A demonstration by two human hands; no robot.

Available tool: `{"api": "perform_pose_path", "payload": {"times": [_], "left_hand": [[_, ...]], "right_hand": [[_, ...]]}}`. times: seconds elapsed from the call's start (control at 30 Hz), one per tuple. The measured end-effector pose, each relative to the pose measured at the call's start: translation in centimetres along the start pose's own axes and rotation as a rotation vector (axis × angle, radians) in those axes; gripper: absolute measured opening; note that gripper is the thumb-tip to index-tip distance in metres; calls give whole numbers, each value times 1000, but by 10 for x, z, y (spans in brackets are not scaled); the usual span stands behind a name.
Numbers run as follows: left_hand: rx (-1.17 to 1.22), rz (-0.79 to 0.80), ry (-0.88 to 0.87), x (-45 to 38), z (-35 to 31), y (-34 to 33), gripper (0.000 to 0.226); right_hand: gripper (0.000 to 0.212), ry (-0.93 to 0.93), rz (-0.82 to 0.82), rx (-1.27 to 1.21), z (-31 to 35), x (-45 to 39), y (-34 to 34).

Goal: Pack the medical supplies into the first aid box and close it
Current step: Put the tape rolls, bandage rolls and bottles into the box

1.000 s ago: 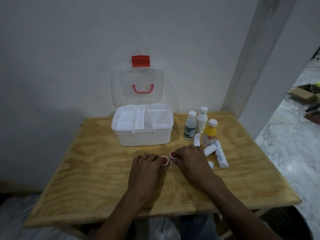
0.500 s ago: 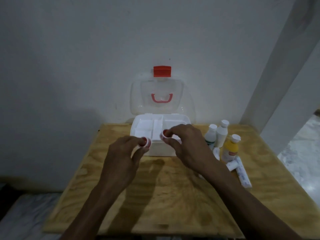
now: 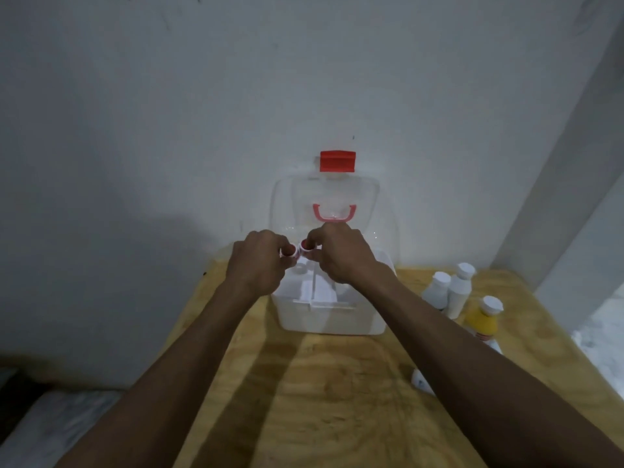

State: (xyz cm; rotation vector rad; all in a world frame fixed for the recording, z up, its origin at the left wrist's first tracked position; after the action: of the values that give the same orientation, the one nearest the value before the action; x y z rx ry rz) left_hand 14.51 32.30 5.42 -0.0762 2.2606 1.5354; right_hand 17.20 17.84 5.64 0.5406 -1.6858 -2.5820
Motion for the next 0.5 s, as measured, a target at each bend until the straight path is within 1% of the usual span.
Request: {"api": "perform_pose_path", "payload": {"times": [0.17,0.3,0.5], "left_hand": [[-16,26,14,-9,9,-11,24],[-36,83,10,-14,14,-16,22],[-48,111,-4,-16,16,-20,22]], "right_hand": [[18,-20,77,38,-1,-12,-13],[21,-18,125,73,-1,-14,-18],[26,2,151,162,-2,-12,-19]]}}
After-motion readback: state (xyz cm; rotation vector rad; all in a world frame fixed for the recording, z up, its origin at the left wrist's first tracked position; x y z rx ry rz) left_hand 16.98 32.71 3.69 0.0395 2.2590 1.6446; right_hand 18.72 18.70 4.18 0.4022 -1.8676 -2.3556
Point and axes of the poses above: each hand's wrist, its own x-axis away from the middle knuckle, its own y-axis out of the back of the hand, z = x × y, the point moved 2 cm from there along -x, towards the middle knuckle, and after that the axes turned 9 degrees about -y, right-handed, at the moved point
